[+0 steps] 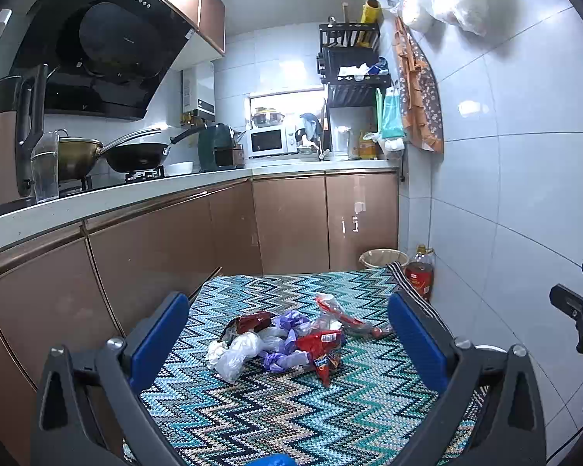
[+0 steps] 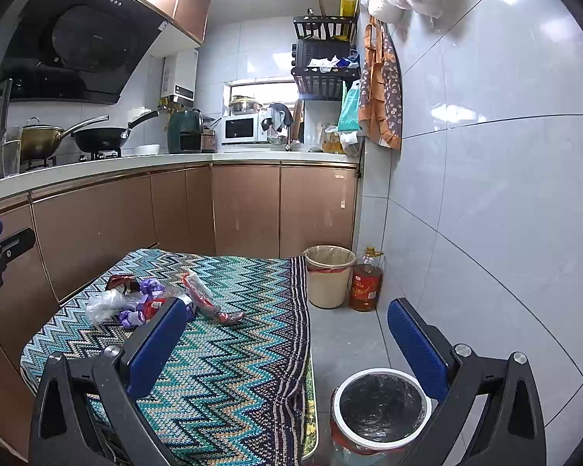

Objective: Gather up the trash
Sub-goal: 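Move both tools toward the trash pile on the patterned table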

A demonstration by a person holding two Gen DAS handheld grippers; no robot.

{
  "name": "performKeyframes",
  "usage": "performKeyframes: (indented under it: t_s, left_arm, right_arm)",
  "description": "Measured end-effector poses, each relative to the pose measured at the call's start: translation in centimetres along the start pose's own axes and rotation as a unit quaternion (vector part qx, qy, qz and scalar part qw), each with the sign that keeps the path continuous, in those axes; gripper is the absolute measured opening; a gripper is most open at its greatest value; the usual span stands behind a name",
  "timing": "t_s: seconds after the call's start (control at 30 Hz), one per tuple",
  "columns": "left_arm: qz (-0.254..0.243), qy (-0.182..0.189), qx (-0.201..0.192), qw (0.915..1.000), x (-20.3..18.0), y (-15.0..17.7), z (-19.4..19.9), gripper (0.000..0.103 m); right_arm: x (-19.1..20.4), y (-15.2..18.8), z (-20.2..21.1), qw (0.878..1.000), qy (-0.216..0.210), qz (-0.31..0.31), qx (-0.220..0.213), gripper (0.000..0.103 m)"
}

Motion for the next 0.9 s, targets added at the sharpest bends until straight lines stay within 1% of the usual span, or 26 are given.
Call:
performKeyframes:
  t_s: [0.43, 0.67, 0.9]
  left_arm:
    - [0.011, -0.026, -0.004, 0.9996, 0.9, 0.4, -1.2, 0.103]
    - [0.014, -0.031, 0.014, 0.9993, 1.7, 0.7, -3.0, 0.103]
    - [0.022, -0.034, 0.016, 0.9990, 2.5, 0.3, -4.3, 0.103]
  right_arm:
    - [0.2, 0.5, -1.8, 1.000, -0.005, -0.001, 0.020, 0.103]
    - [0.1, 0.4, -3.3, 0.999, -0.004, -0.006, 0.033, 0.103]
    - [-0.2, -0.6, -4.3, 0.999, 0.001, -0.009, 0.033, 0.103]
Point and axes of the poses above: each gripper's, at about its wrist camera, not at the fingertips, and z roughly against the way its jaws point, x to its left, y to its underside, the point moved 3 cm from there along -z, roughly the way its jaws point, and after that the axes turned 7 degrees about z, right-handed, at the moved point
